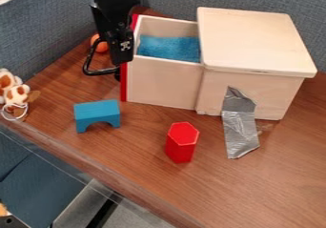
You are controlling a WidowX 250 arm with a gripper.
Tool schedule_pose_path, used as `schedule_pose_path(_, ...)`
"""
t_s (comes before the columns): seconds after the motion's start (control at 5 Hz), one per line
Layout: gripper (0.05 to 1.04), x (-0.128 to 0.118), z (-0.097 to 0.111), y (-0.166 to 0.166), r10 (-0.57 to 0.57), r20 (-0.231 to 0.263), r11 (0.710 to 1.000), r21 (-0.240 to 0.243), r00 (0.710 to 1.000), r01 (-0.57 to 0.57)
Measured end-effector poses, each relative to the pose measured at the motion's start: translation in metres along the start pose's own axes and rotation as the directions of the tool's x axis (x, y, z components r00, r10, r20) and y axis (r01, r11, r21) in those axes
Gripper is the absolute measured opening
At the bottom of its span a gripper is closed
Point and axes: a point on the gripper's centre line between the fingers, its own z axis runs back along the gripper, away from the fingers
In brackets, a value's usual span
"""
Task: Close the drawer
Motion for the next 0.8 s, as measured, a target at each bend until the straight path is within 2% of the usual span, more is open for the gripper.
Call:
schedule_pose_path(0.2, 1.001, -0.002, -0.007, -0.003, 0.003, -0.015, 1.0, -0.029, 1.0, -0.003)
schedule_pose_path(0.4, 1.001, -0.024, 0.001, 0.018, 0.074, 0.016, 0.996, -0.06, 0.997, -0.073)
schedule_pose_path(0.6, 1.001, -0.033, 0.011, 0.031, 0.018, 0.007, 0.995, -0.1, 1.0, -0.017)
schedule_pose_path(0.8, 1.001, -0.046, 0.022, 0.047, -0.003, 0.0, 0.996, -0.088, 1.0, 0.003)
